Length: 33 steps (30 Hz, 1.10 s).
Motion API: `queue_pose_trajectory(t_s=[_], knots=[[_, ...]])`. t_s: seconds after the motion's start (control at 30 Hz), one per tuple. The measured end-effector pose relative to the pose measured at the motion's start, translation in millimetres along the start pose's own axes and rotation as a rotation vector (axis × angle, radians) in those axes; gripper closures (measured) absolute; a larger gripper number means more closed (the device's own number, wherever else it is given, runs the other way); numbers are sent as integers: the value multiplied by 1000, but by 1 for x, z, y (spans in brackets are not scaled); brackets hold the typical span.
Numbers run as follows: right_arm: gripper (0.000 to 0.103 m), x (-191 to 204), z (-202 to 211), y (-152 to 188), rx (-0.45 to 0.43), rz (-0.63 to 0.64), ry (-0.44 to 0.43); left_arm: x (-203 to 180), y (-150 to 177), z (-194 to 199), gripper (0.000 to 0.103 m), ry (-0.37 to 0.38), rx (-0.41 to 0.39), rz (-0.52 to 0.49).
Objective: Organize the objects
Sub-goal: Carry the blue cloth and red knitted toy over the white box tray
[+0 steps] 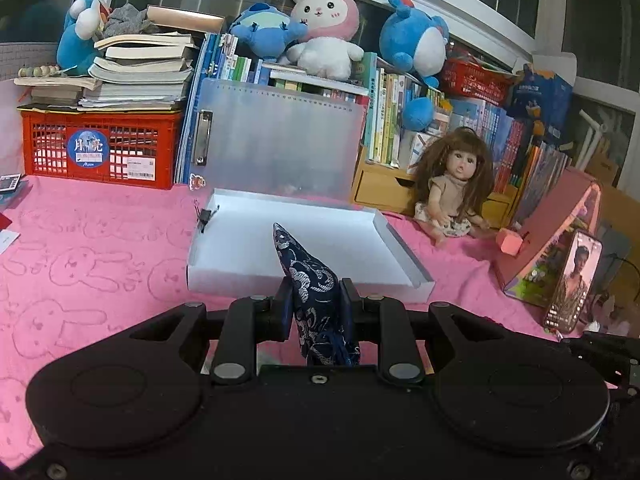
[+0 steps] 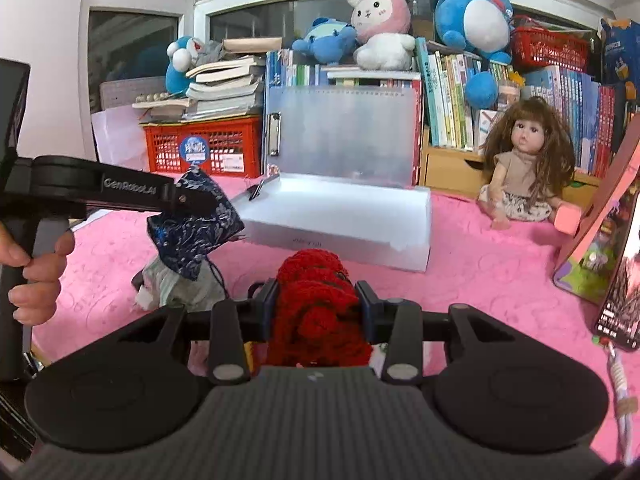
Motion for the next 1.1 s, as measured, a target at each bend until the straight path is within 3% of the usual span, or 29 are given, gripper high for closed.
queue_pose_trajectory(t_s=[0.53, 1.1], knots=[[58, -23, -52, -72, 23, -83, 6, 31, -69, -48, 81, 9, -17, 14], [58, -56, -160, -126, 58, -244, 44, 34, -104, -176, 81, 13, 29, 36]])
Point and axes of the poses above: each gripper's, at about its wrist camera, not at the fingertips, and z roughly against the way its jaws point, x to its left, y to its underside, the point moved 7 cm from there along -z, roughly the way its jaws point, and after that the axes turned 12 degrees about -z, right-handed, at the moved point
